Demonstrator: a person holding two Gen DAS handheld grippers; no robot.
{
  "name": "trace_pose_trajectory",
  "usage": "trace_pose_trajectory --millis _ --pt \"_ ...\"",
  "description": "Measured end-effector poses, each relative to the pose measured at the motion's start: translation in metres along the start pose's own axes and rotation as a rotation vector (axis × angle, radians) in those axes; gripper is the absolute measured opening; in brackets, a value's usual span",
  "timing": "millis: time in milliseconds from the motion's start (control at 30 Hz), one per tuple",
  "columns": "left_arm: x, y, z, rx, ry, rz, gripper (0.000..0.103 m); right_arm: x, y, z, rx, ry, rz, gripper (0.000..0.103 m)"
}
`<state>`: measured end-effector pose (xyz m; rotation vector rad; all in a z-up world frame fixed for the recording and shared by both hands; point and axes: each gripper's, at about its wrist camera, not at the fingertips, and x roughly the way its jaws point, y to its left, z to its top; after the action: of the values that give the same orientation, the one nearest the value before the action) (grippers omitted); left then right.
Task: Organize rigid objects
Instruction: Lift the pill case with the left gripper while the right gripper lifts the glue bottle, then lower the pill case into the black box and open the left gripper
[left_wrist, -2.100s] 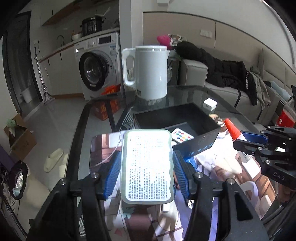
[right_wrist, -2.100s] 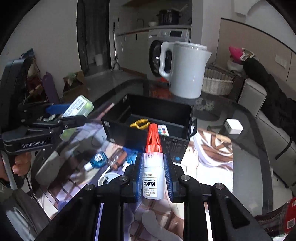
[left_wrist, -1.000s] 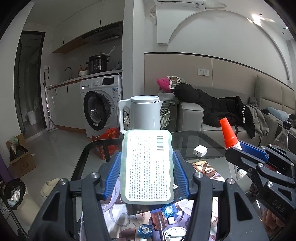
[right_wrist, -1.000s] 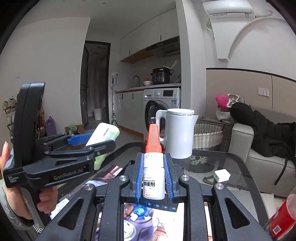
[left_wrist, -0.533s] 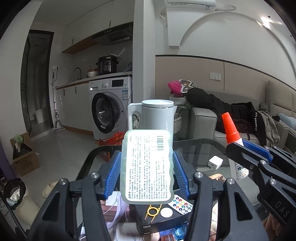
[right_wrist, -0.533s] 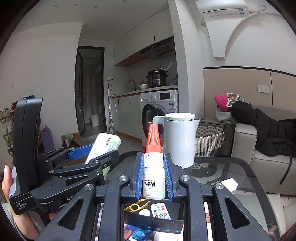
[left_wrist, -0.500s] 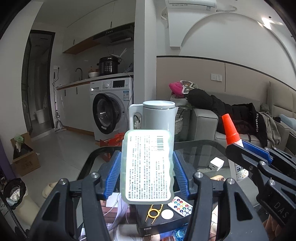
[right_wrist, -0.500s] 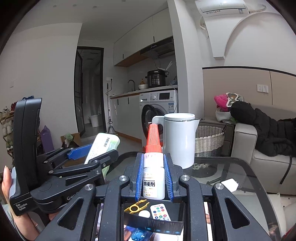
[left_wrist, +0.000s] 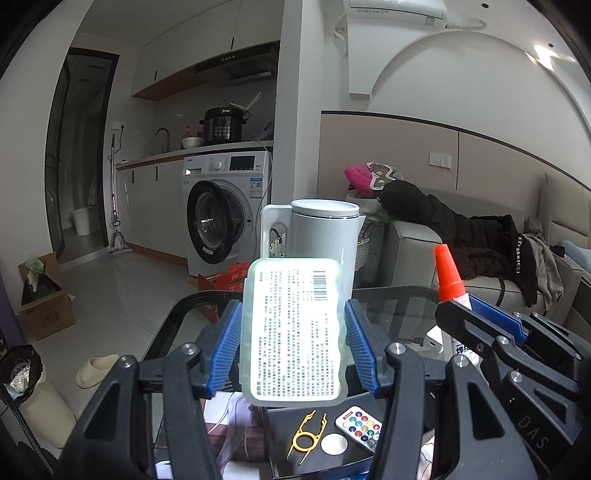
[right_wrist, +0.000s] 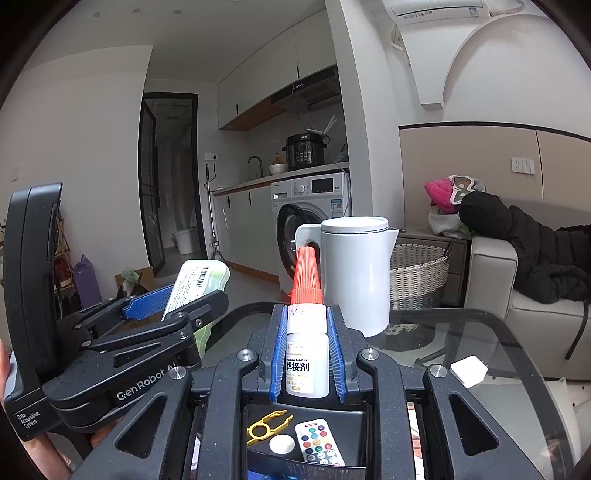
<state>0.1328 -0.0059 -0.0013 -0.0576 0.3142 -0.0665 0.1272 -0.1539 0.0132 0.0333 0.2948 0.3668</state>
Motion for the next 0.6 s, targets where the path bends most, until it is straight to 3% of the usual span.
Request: trace_pose_trajectory --millis 333,600 --pt "0.02 -0.001 -0.003 0.003 0.054 0.019 0.054 0.018 -0.003 -0.003 -0.01 0.049 -0.021 0.021" --pt "0.049 -0.007 -0.014 0.026 0.191 0.016 0.054 0.048 -0.007 -0.016 -0.033 0.209 -0.061 0.021"
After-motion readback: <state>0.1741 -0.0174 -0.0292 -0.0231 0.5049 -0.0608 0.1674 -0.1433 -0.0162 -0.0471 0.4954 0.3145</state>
